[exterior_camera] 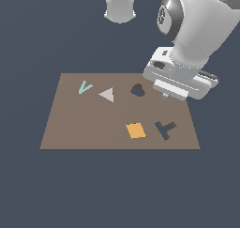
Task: Insert a designated object into the corresponding slot on a board.
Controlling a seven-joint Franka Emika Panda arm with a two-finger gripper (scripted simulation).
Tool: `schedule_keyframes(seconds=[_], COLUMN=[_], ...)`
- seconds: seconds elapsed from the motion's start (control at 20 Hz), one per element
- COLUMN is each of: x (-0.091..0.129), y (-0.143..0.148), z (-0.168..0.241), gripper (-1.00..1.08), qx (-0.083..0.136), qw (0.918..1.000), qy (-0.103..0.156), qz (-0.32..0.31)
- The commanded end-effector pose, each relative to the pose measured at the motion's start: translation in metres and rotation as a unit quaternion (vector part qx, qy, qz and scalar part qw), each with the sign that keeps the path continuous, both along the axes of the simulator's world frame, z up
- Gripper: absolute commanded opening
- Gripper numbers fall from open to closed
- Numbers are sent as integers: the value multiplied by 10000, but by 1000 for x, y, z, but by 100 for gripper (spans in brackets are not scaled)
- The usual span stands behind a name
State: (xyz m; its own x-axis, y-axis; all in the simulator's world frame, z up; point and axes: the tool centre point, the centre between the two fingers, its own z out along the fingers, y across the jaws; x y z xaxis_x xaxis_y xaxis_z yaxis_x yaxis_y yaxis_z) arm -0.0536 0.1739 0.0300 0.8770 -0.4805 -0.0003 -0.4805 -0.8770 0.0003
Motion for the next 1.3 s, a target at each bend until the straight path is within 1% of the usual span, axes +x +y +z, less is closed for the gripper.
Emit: schedule_keyframes(seconds=[0.0, 0.75, 1.0, 1.25], x=[0, 0, 1, 2], y=[0, -1, -4, -9], z=[0, 3, 3, 3], gripper=[-100, -100, -100, -100], qx=[1, 0, 0, 0], qw=[10000, 10000, 9996, 9979], qy=[-2, 1, 1, 0], qz=[0, 53, 268, 648])
